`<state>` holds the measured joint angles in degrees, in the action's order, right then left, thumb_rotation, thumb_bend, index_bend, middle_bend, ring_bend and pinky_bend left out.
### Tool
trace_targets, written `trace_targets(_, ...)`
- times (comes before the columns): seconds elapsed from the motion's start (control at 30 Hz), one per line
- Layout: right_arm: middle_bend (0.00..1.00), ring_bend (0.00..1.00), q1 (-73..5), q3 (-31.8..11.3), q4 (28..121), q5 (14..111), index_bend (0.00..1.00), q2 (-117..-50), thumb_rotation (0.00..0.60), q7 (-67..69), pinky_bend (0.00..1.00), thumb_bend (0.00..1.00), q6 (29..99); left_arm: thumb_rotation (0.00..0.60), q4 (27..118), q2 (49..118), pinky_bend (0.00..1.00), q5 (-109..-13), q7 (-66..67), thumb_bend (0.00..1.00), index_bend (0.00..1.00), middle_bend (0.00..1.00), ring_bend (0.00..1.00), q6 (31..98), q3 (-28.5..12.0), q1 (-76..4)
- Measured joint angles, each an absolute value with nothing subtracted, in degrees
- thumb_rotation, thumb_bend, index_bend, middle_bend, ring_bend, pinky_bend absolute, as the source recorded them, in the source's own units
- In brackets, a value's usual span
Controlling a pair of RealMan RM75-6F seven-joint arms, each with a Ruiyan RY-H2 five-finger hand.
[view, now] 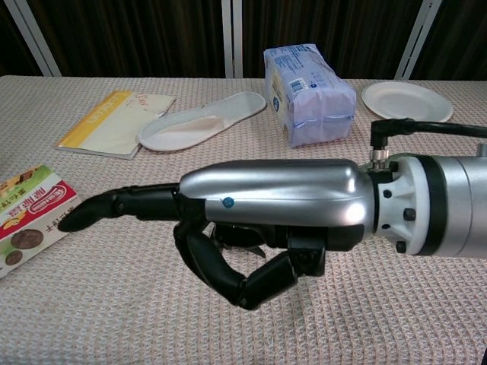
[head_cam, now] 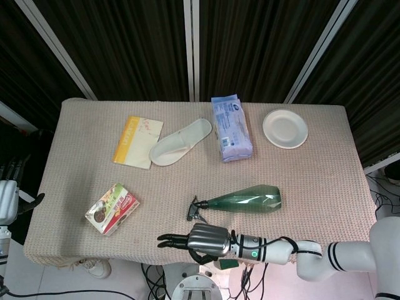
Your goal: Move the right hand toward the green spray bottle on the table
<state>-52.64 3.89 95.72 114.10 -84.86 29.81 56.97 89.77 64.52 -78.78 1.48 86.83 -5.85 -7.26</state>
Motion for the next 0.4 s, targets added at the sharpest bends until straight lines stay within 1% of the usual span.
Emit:
trace_targets(0.2, 0.00, 0.56, -49.78, 3.97, 94.21, 113.44, 0.00, -85.43, 0.600, 26.47, 0.99, 1.00, 64.40, 0.600, 89.44, 65.11, 0.18, -78.97, 1.47, 0.13, 0.09, 0.12, 0.08, 86.30, -6.24, -7.59)
trace_targets(0.4, 0.00, 0.56, -48.62, 4.21, 93.80, 112.33, 0.00, -85.67, 0.600, 24.66, 0.99, 1.00, 66.53, 0.600, 89.53, 65.17, 0.17, -79.07, 1.92, 0.13, 0.09, 0.12, 0.08, 85.54, -6.91, -8.33)
